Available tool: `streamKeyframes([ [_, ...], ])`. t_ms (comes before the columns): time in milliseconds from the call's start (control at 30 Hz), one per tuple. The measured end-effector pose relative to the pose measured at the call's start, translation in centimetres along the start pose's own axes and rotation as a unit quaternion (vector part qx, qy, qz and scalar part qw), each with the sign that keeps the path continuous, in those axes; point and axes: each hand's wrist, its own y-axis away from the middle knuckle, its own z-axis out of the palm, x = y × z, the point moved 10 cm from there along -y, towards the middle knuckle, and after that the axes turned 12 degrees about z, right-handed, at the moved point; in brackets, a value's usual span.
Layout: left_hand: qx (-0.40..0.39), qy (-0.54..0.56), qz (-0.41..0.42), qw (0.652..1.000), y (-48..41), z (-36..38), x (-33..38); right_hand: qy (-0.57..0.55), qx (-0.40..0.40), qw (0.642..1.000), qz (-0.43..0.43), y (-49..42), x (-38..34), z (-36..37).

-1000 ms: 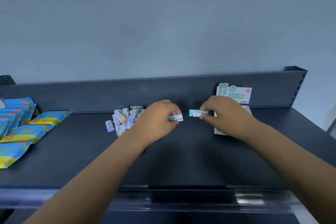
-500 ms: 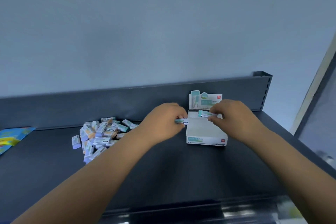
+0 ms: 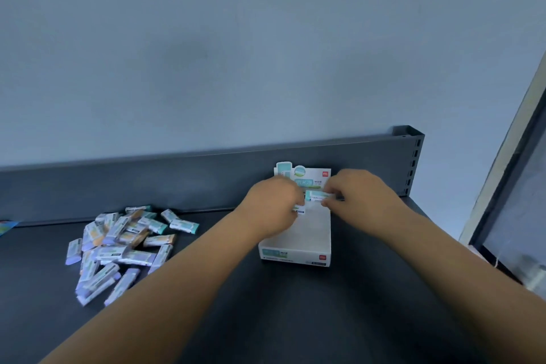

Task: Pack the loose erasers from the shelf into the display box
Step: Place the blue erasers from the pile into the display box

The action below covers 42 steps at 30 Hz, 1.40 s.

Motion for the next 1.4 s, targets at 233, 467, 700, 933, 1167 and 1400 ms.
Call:
streamKeyframes([
  [233,-0.015,-0.093,-0.019,0.995,-0.7,2.0,-1.0,0.005,-0.019,1.000,-0.010,-1.0,0.0,1.9],
  [467,-0.003,-0.066,-0.140,0.988,-0.3,2.7,-3.1,0.019,-0.025,0.999,-0.018,-1.9,-0.3,2.4],
  [700,0.011,-0.018,-0.202,0.979,0.2,2.8,-3.9,0.019,-0.020,0.999,-0.028,-2.9,-1.5,3.4],
  [933,0.011,-0.037,-0.241,0.970,1.3,2.0,-4.4,0.043,-0.011,0.999,0.014,-3.8,-1.3,4.0],
  [1167,0.021,0.022,-0.230,0.973,1.6,1.7,-4.3,0.081,0.005,0.996,0.028,-4.3,-1.8,4.7],
  [1400,-0.012,-0.008,-0.232,0.973,1.7,1.9,-4.4,0.110,0.014,0.993,0.031,-4.8,-2.1,5.0],
])
